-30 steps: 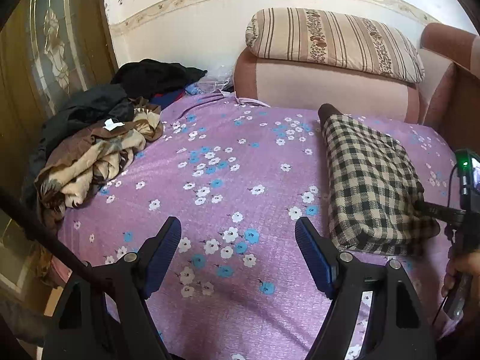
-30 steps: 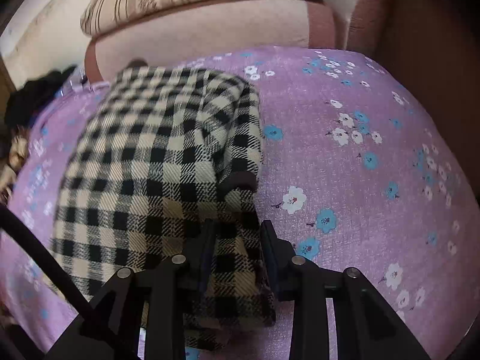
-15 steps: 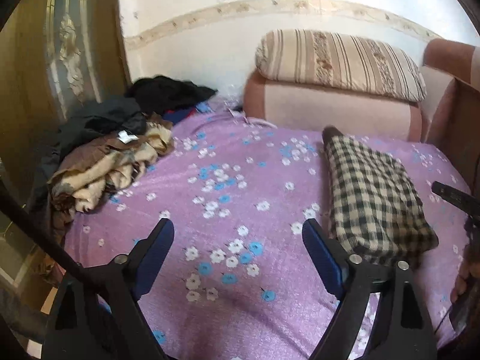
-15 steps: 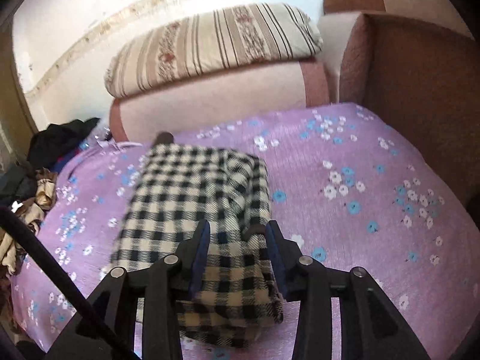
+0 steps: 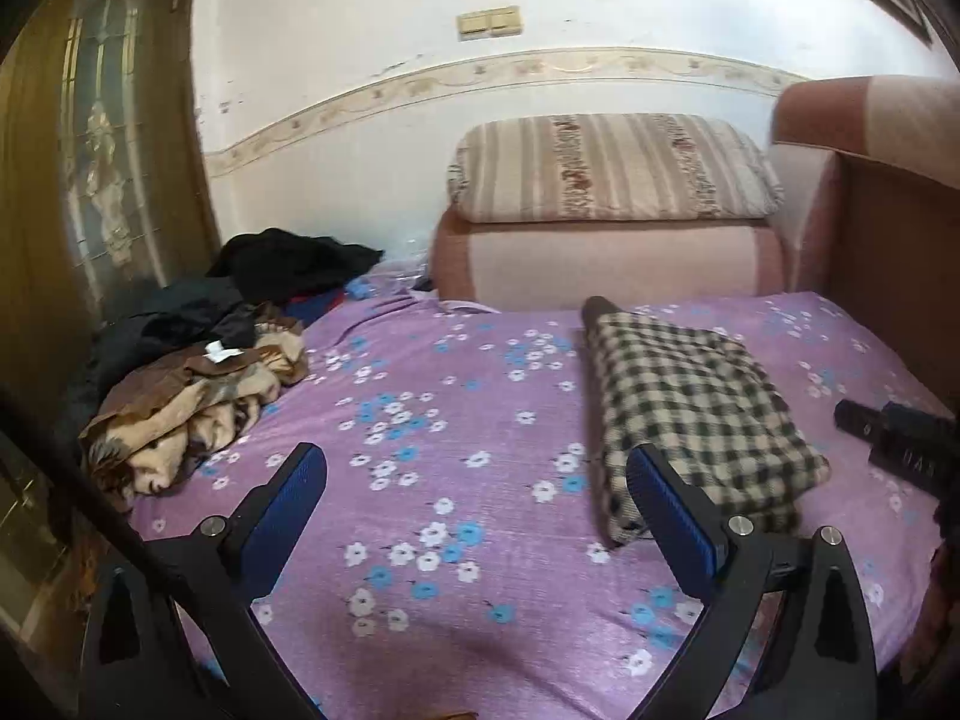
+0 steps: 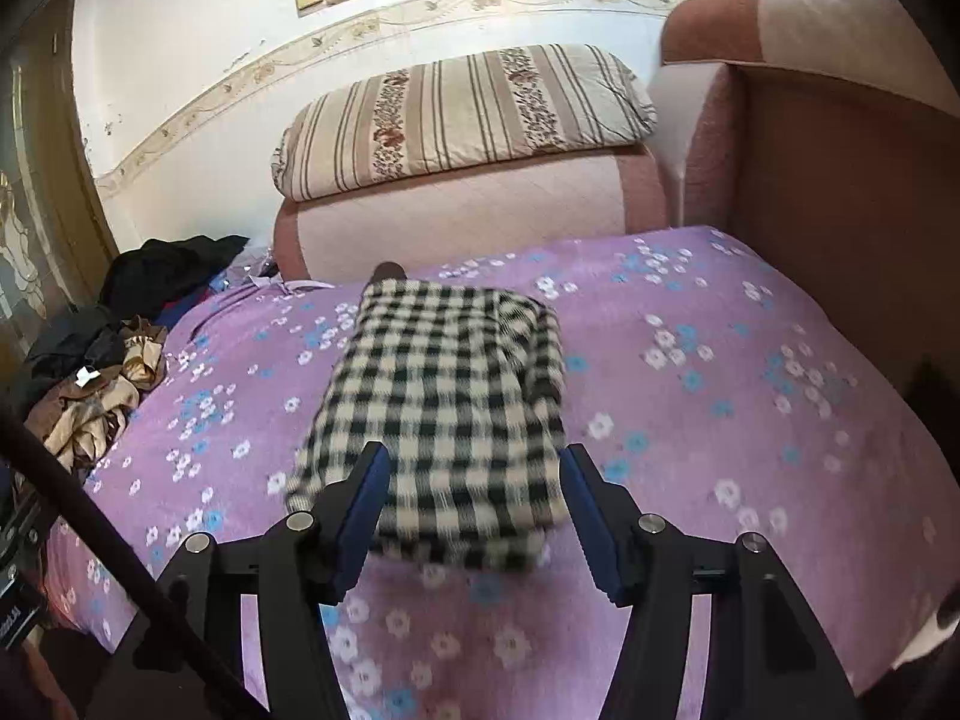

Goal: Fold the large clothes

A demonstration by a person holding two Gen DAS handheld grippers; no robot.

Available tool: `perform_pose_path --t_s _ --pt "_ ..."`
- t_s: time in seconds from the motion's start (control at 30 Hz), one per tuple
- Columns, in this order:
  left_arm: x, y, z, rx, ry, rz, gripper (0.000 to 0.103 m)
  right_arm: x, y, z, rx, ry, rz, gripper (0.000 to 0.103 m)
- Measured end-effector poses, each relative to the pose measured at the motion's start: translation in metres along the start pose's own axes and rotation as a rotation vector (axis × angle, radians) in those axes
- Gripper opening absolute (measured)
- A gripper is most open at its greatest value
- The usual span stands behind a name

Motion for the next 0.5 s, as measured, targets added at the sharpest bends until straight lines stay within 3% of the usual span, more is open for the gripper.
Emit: perform_pose_path --t_s 0.2,0.5 --pt "-0.004 -0.013 0.005 -0.024 0.040 0.046 0.103 -0.003 -0.004 0.022 0.008 0.025 0.062 0.066" --pt "-0.014 -0.022 0.014 -0.029 0.117 0.079 0.103 -0.011 0.004 0.028 0.066 0.024 0.106 0.066"
Point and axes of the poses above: each gripper's, at about its wrist camera, not at the fingertips, and x roughly against the way its jaws point, y to its left, z to its underside, the point moved 1 cm from there along -x, roughly the way its jaws point
